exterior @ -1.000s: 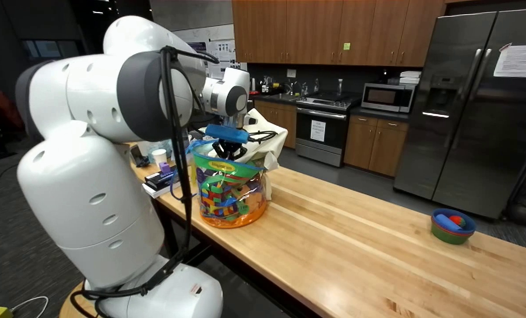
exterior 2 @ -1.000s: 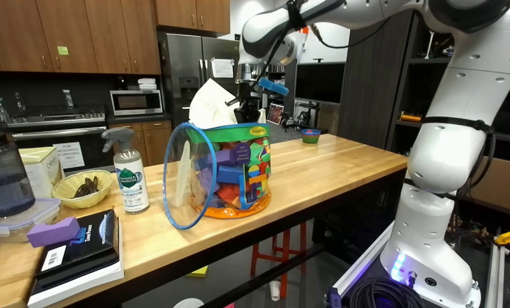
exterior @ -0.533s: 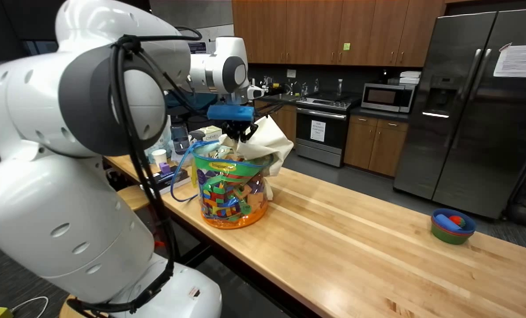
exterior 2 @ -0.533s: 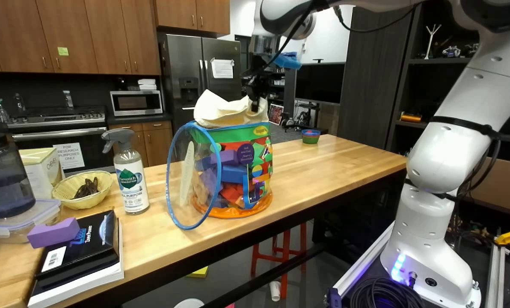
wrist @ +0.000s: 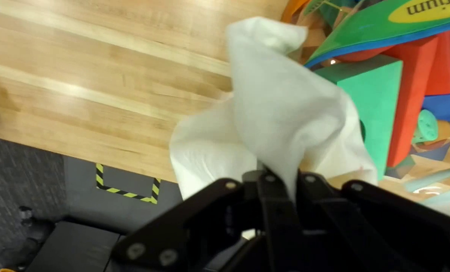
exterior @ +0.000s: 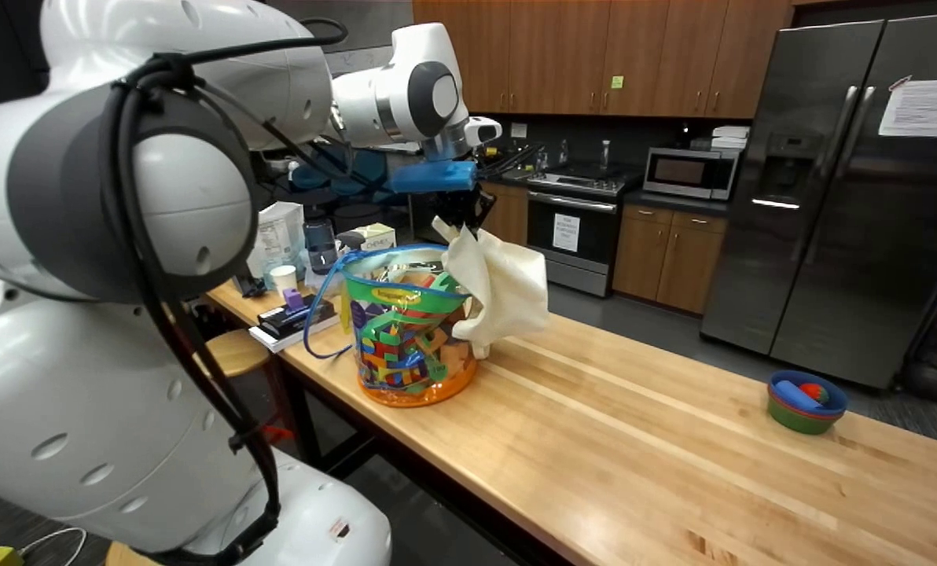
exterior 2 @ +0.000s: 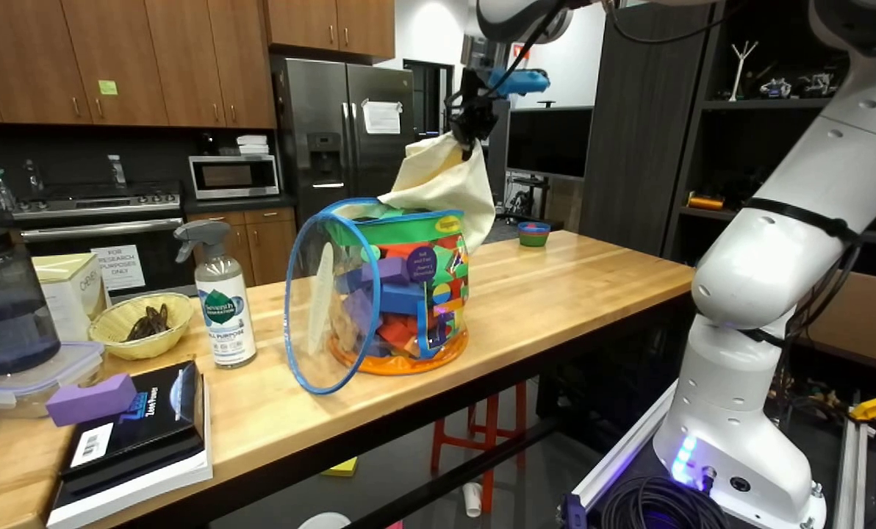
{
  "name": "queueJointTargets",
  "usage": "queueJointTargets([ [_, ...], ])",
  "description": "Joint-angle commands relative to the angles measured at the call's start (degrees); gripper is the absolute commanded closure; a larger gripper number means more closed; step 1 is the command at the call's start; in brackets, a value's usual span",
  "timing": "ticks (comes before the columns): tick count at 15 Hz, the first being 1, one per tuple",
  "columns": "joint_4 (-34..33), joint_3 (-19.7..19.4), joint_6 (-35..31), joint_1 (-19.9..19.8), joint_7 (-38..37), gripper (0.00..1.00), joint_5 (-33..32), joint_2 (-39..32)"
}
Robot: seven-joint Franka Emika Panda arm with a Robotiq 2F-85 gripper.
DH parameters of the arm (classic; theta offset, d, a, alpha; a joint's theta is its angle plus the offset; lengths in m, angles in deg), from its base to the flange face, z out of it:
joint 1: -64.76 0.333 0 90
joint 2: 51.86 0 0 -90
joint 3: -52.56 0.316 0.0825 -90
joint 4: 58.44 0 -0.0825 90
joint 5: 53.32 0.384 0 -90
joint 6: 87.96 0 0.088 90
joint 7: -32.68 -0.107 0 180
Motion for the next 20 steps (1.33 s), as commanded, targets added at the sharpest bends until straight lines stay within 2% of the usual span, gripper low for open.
queueJointTargets([
  [1,4.28,-1.25,-1.31,-2.28,-3.75,0.99,-1.87,2.99],
  [4,10.12,-1.87,-2.94,-3.75,-6.86,0.99,-1.94,4.81],
  [7,16.51,-2.06,-6.70,-3.48,-8.06,0.99,0.00,4.29],
  [11,23.34,-2.47,-13.82,-0.62,-4.67,0.99,6.78,-1.78],
  [14,25.82,-2.26,-17.08,1.51,-1.09,0.99,11.11,-7.08],
  [20,29.32,-3.80,-14.74,-0.67,-2.41,0.99,10.85,-10.68],
])
